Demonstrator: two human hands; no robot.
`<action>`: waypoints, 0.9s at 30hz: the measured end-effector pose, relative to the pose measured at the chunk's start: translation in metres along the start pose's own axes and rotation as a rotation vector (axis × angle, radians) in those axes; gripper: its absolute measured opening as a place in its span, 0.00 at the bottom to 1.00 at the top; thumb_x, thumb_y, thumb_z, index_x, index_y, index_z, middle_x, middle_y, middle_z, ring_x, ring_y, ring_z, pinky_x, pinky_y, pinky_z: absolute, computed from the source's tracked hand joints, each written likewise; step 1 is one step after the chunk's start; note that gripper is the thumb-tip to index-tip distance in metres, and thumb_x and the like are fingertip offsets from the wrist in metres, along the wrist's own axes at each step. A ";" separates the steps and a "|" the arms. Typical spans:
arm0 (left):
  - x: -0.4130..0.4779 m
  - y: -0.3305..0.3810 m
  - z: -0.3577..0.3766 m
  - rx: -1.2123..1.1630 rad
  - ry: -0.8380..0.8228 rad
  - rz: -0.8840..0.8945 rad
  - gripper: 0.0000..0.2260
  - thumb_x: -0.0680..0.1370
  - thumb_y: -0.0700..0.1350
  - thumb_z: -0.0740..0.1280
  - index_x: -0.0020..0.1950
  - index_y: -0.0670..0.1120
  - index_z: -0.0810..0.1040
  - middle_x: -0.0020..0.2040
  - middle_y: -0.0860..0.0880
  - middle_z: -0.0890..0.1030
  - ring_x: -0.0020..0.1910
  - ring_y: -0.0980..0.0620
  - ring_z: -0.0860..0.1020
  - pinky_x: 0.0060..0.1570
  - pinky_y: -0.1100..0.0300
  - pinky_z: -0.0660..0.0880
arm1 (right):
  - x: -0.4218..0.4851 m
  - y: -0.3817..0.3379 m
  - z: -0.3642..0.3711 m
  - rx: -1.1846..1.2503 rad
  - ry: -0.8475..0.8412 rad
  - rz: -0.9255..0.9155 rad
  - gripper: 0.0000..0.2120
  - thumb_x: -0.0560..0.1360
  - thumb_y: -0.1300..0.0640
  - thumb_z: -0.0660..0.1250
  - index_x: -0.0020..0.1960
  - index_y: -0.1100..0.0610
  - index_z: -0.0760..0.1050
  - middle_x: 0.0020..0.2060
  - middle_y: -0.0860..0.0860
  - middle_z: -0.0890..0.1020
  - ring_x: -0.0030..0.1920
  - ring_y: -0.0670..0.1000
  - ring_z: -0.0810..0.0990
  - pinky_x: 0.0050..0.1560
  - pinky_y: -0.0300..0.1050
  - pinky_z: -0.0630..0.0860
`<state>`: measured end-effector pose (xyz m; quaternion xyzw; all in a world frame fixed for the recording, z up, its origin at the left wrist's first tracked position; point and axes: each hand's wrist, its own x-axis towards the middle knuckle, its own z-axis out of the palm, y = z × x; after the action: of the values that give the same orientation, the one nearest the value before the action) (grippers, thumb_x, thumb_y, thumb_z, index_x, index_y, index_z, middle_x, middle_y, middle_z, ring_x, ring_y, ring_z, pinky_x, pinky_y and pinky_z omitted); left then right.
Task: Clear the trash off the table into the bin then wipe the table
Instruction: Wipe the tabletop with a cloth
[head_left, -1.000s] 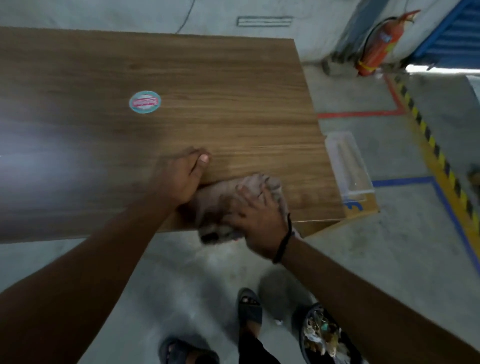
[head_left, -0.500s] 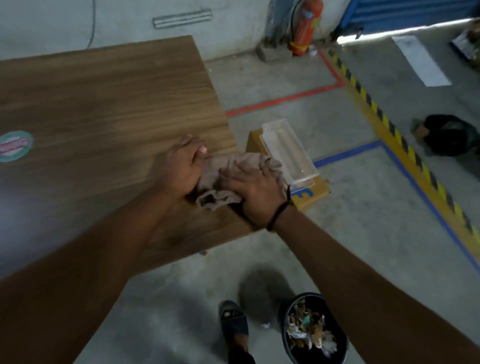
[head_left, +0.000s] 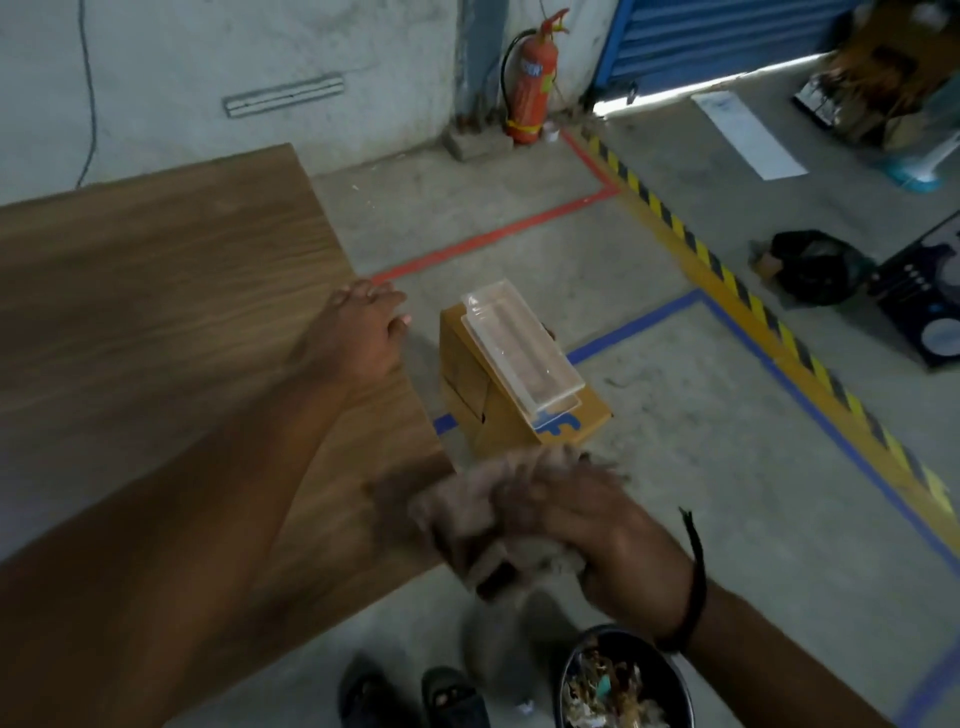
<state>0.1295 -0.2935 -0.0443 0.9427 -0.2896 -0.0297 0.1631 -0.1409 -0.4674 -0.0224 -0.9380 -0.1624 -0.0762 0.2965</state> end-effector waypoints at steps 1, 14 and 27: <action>0.009 -0.005 0.002 0.018 -0.011 0.005 0.18 0.80 0.47 0.59 0.68 0.43 0.72 0.70 0.40 0.70 0.69 0.40 0.66 0.70 0.48 0.60 | 0.015 0.010 -0.002 -0.007 0.037 0.052 0.14 0.79 0.55 0.59 0.62 0.48 0.76 0.63 0.47 0.79 0.66 0.49 0.74 0.64 0.57 0.71; 0.090 -0.029 0.034 0.222 -0.179 0.117 0.22 0.81 0.58 0.52 0.64 0.47 0.76 0.67 0.45 0.74 0.71 0.48 0.65 0.72 0.48 0.50 | 0.164 0.150 0.058 0.005 0.202 0.947 0.26 0.74 0.70 0.54 0.66 0.51 0.72 0.60 0.55 0.79 0.58 0.58 0.76 0.57 0.51 0.75; 0.087 -0.026 0.035 0.203 -0.027 0.146 0.17 0.80 0.55 0.58 0.56 0.47 0.81 0.60 0.46 0.80 0.65 0.45 0.72 0.67 0.50 0.62 | 0.210 0.278 0.124 -0.110 0.018 1.086 0.21 0.78 0.63 0.53 0.70 0.51 0.66 0.67 0.56 0.72 0.66 0.59 0.68 0.66 0.59 0.68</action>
<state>0.2108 -0.3318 -0.0823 0.9304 -0.3609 -0.0009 0.0645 0.1589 -0.5551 -0.2207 -0.9005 0.3522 0.0715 0.2450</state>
